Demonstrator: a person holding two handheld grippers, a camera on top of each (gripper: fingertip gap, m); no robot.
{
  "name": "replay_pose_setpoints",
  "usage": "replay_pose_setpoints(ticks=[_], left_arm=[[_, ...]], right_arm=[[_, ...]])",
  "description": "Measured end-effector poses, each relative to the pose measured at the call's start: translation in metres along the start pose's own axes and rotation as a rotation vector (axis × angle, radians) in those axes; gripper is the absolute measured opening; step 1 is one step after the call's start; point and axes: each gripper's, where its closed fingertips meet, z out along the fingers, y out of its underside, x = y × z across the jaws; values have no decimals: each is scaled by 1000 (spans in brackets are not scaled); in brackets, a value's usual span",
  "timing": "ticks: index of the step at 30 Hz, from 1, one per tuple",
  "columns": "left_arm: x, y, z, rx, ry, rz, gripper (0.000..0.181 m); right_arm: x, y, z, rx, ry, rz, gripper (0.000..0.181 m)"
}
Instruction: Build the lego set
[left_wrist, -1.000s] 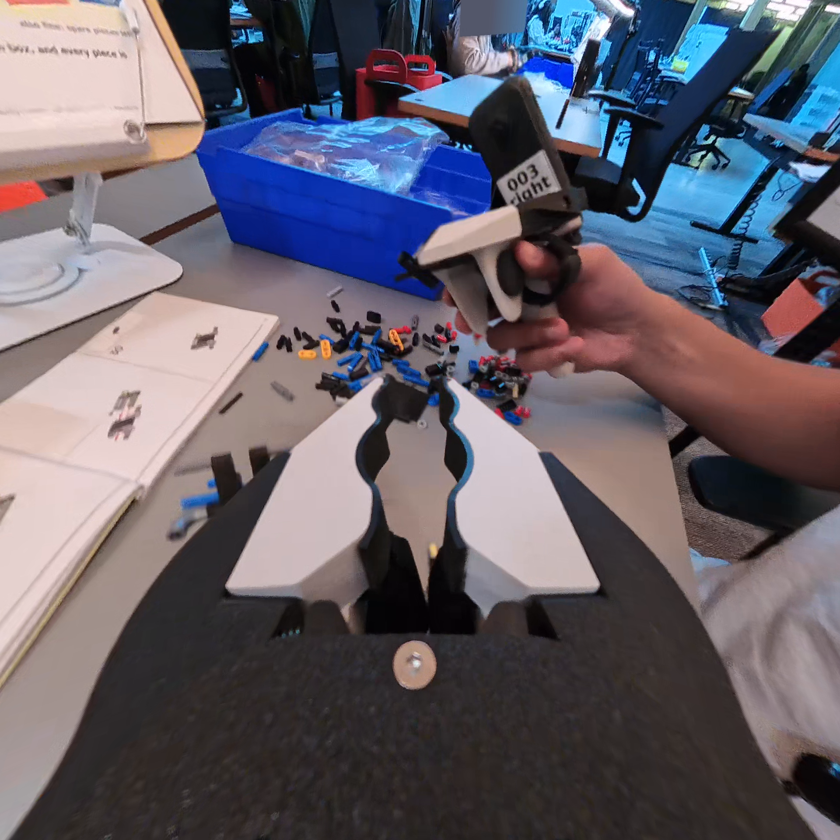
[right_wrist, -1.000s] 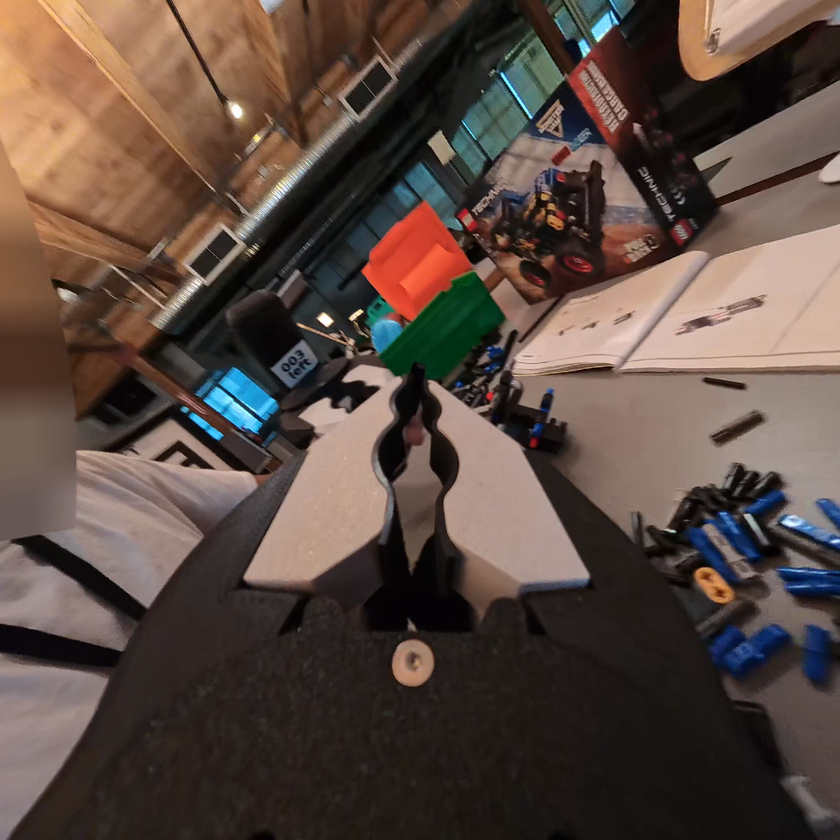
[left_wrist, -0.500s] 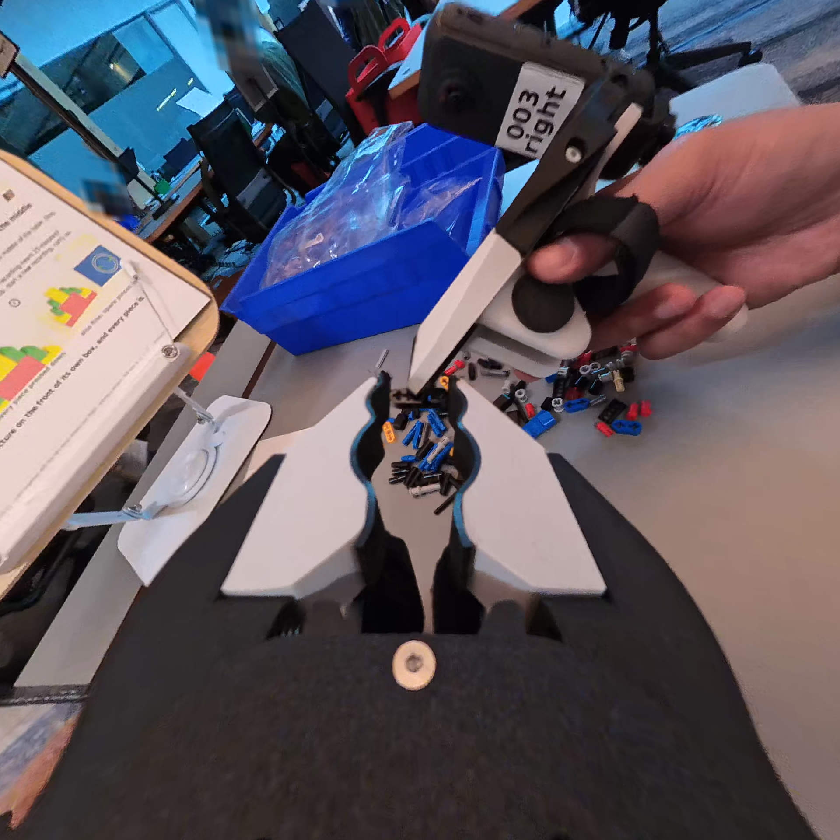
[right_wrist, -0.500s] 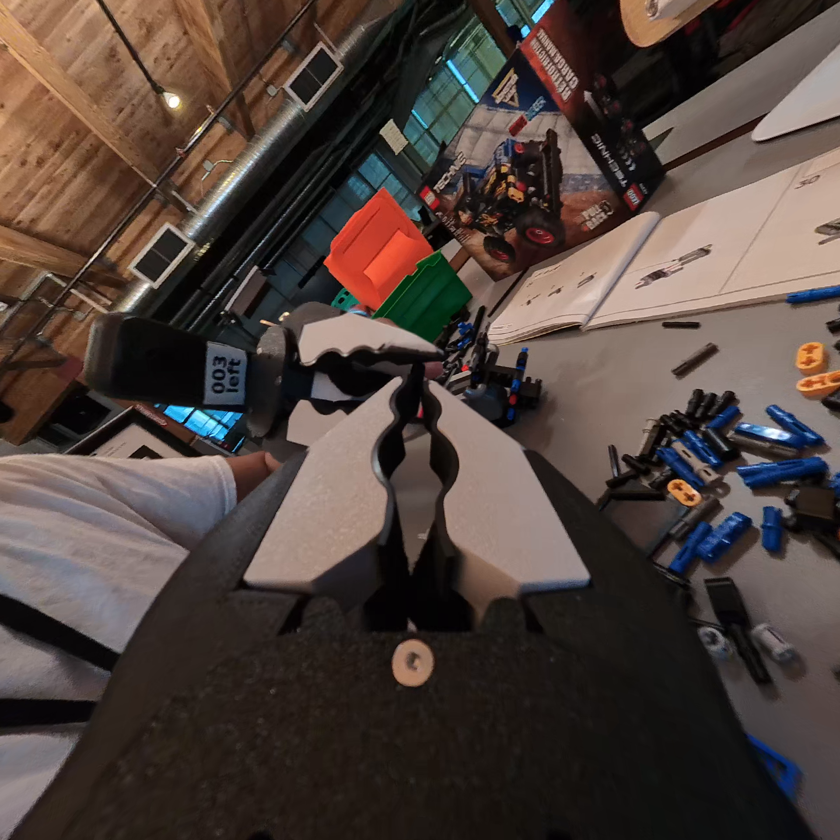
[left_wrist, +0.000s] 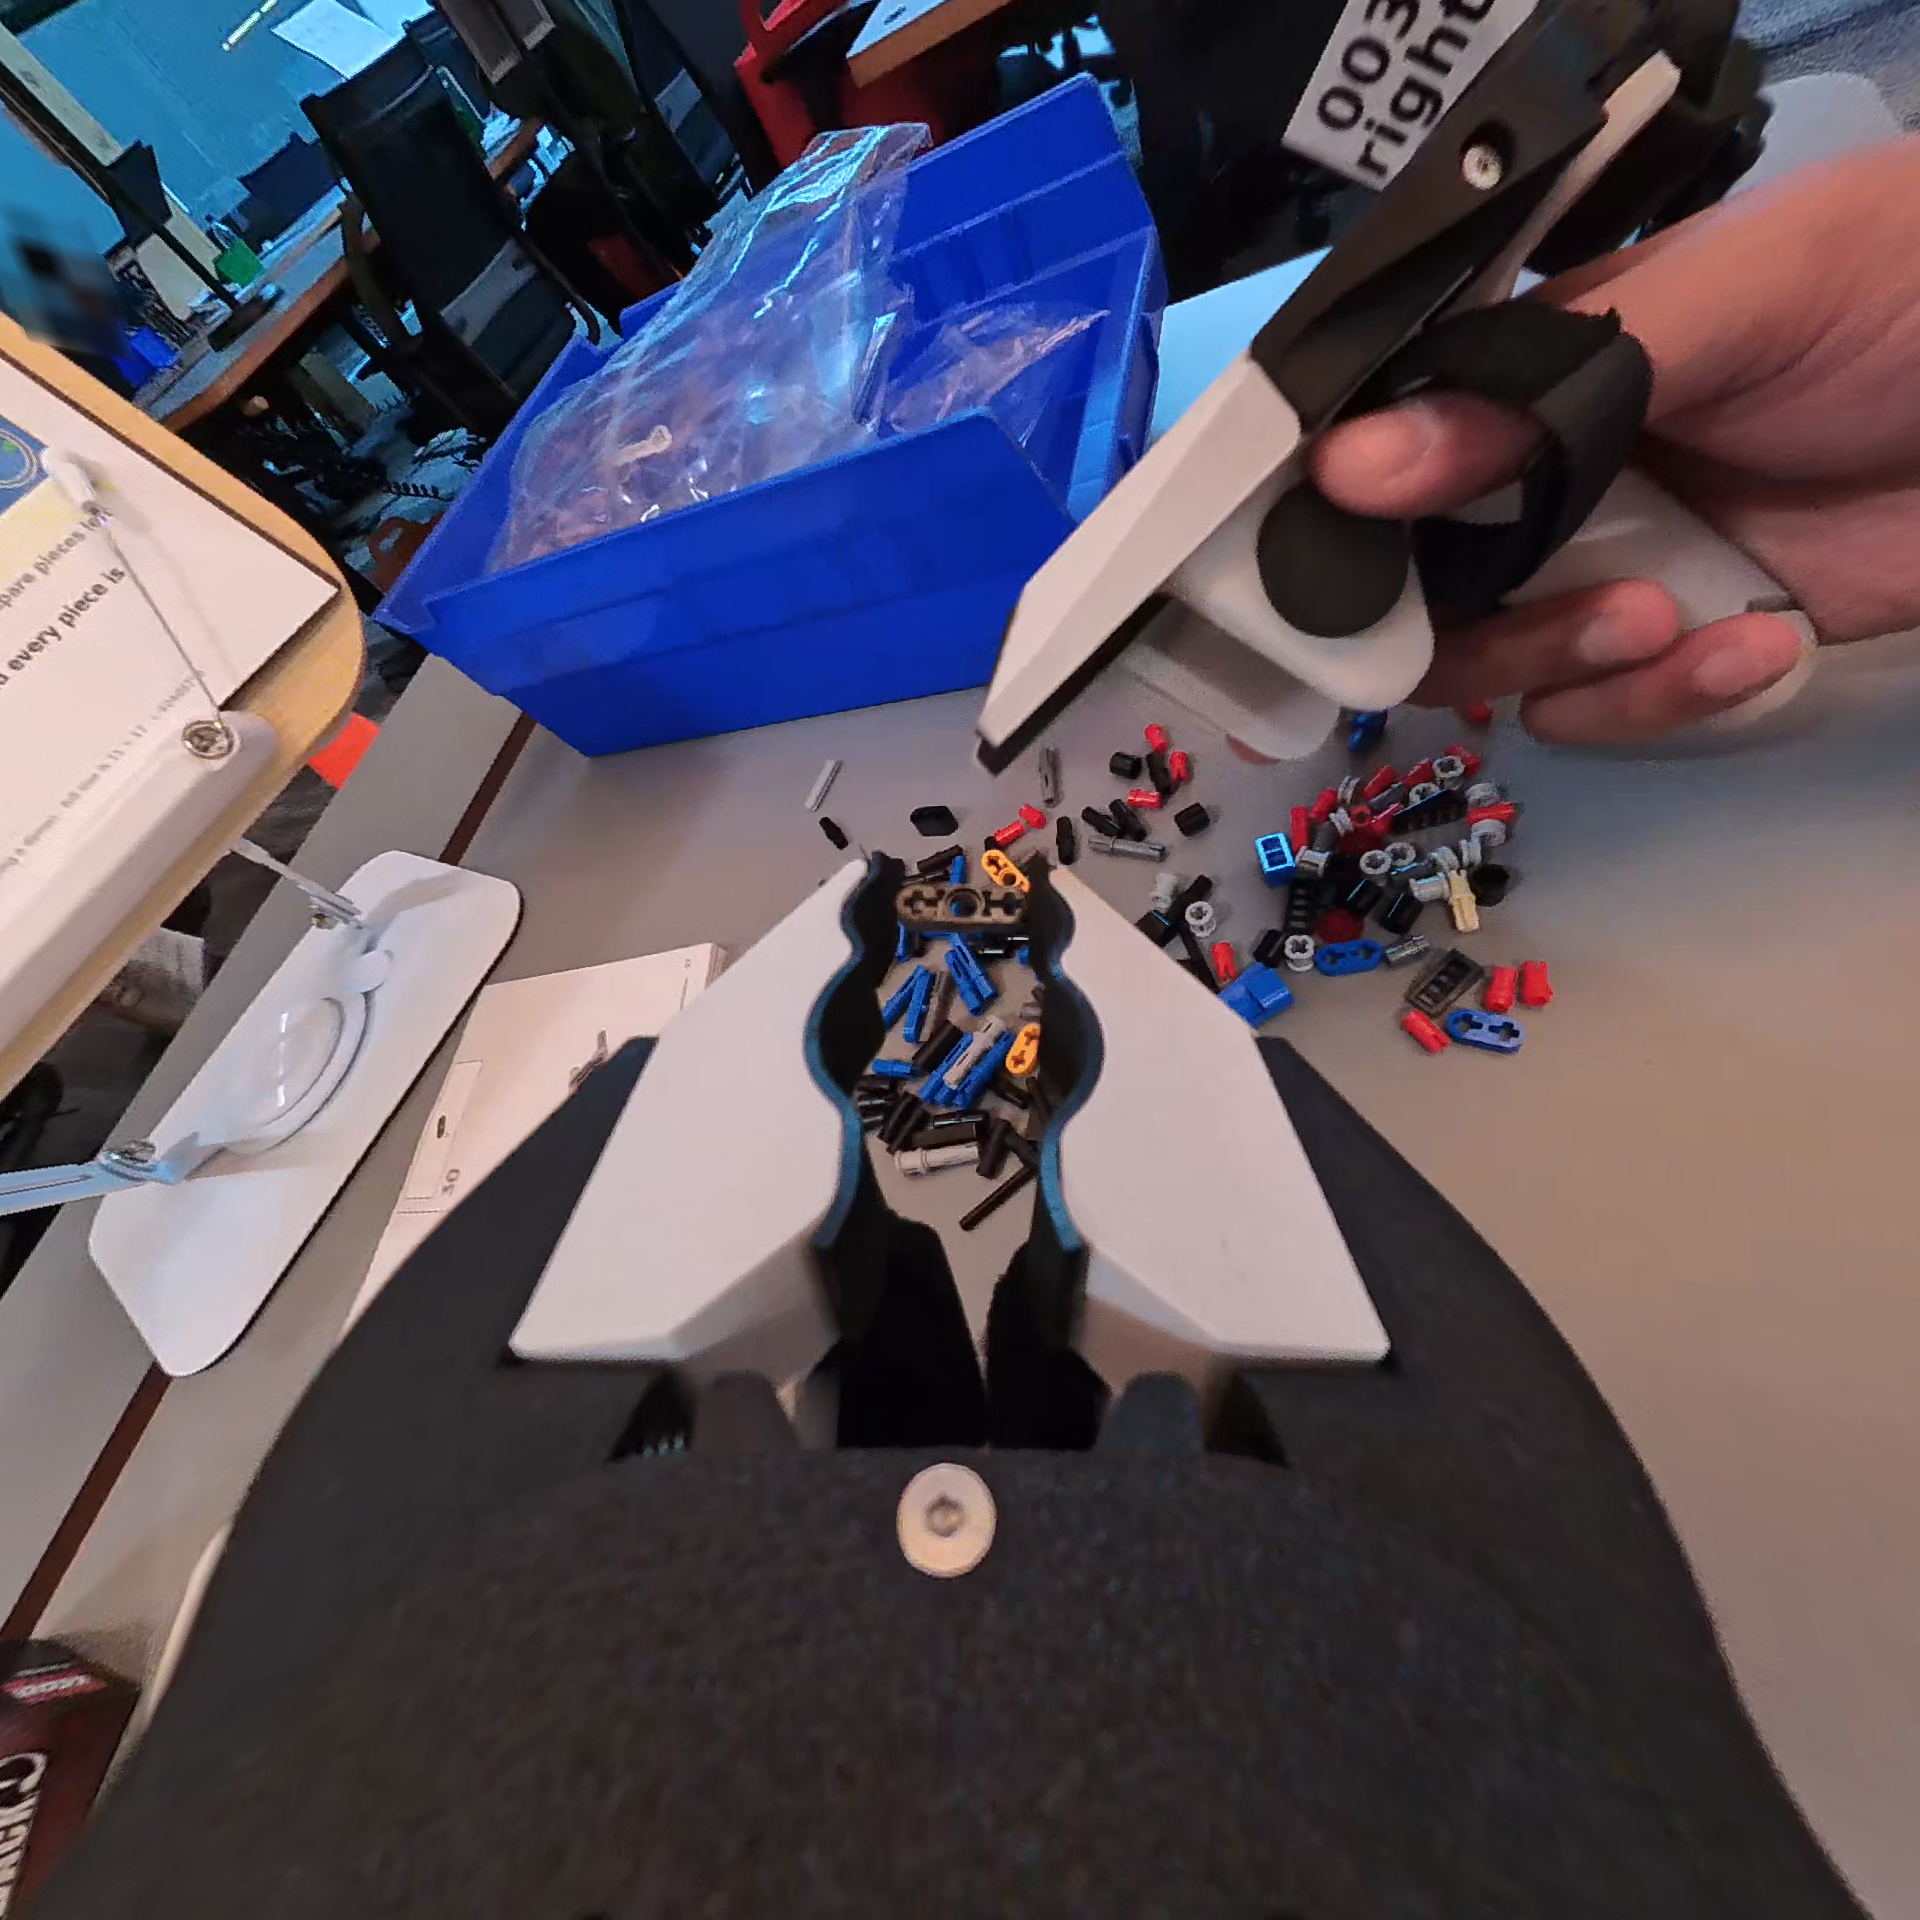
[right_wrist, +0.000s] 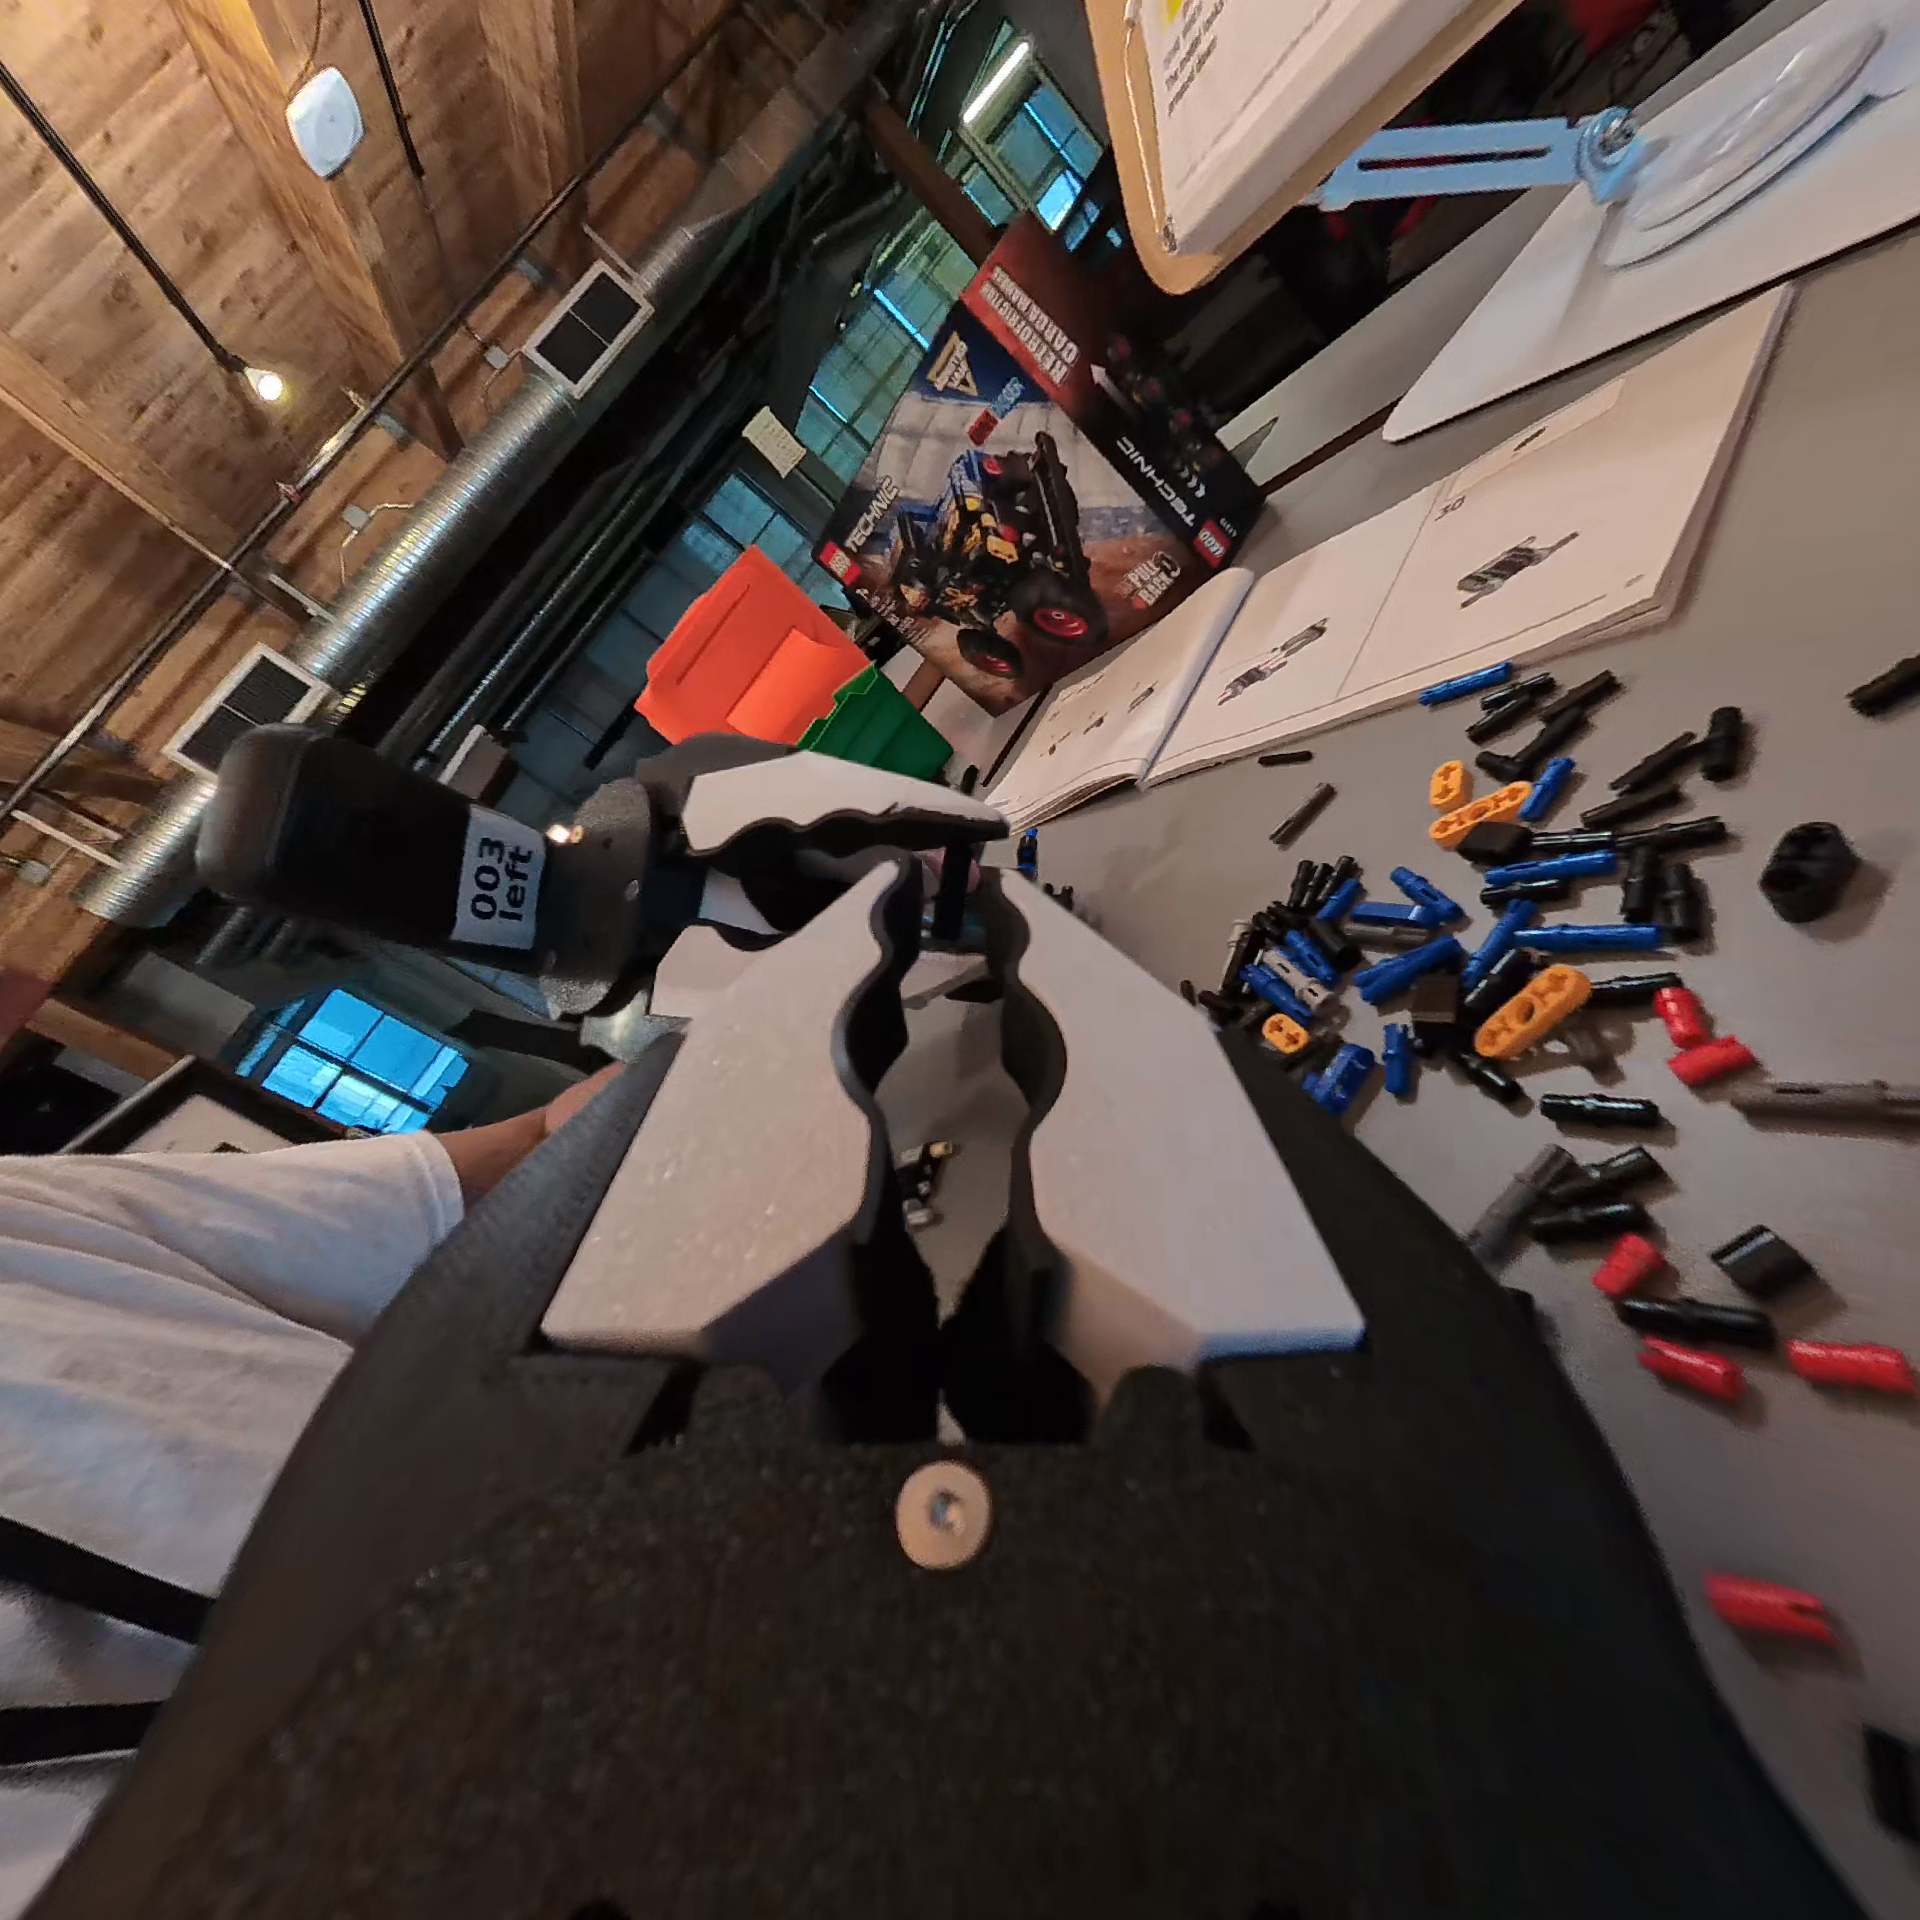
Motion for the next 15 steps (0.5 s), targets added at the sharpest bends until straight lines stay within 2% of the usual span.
replay_pose_setpoints(ticks=[4, 10, 15], left_arm=[[-2, 1, -15, 3, -27, -12, 23], [7, 12, -89, 59, -82, -146, 23], [31, 36, -136, 44, -73, -246, 23]], right_arm=[[-2, 4, -4, -35, 41, -74, 10], [-23, 25, 4, -171, 64, -322, 11], [-35, 67, 29, -344, 44, -467, 15]])
